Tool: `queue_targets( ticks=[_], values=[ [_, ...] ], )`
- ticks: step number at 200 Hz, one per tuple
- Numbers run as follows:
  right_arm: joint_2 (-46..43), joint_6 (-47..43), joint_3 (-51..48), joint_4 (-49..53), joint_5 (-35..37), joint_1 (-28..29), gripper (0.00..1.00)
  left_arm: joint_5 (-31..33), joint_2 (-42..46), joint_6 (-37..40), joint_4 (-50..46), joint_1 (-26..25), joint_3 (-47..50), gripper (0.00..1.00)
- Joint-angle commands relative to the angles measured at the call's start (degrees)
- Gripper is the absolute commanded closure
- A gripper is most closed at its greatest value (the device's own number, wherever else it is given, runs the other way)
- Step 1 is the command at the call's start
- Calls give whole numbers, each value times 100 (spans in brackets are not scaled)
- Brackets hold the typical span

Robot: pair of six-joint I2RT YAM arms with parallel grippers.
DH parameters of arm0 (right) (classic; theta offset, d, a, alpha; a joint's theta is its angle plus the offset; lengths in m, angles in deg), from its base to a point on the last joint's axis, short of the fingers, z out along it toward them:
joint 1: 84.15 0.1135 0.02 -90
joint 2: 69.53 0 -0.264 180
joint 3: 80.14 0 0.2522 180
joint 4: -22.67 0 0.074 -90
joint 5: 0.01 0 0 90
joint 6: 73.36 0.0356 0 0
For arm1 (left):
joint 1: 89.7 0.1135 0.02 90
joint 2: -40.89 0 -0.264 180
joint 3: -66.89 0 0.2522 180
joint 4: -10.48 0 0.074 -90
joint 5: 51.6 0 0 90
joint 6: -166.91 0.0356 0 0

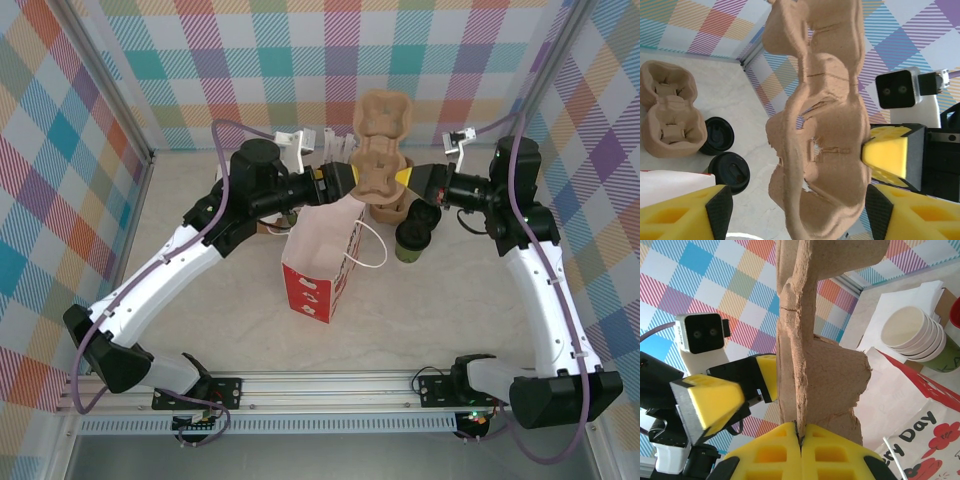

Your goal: Pack the takeout coffee

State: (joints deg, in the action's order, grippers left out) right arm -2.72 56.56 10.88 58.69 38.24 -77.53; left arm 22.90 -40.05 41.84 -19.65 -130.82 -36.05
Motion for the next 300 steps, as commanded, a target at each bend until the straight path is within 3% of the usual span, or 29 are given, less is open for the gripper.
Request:
queue_targets(
  ticks=[1,81,149,192,245,266,300],
  values=[
    [32,48,268,-210,-167,76,96,-17,-11,-21,140,43,-213,31],
    [121,7,352,-186,-157,217,95,-30,-18,-37,269,41,-215,51],
    [157,-87,308,-87,-109,288,94,-128,31,-35,398,35,-140,75],
    [129,-246,286,99,2,297,90,-80,105,-35,377,40,-57,85],
    [51,-713,326,580,265,298,69,-93,208,23,300,34,26,96],
    [-8,-1342,478,1246,693,299,51,-15,238,110,92,38,15,97],
    [-80,-2664,841,2363,1496,295,37,18,331,292,-569,40,-50,99]
  ],
)
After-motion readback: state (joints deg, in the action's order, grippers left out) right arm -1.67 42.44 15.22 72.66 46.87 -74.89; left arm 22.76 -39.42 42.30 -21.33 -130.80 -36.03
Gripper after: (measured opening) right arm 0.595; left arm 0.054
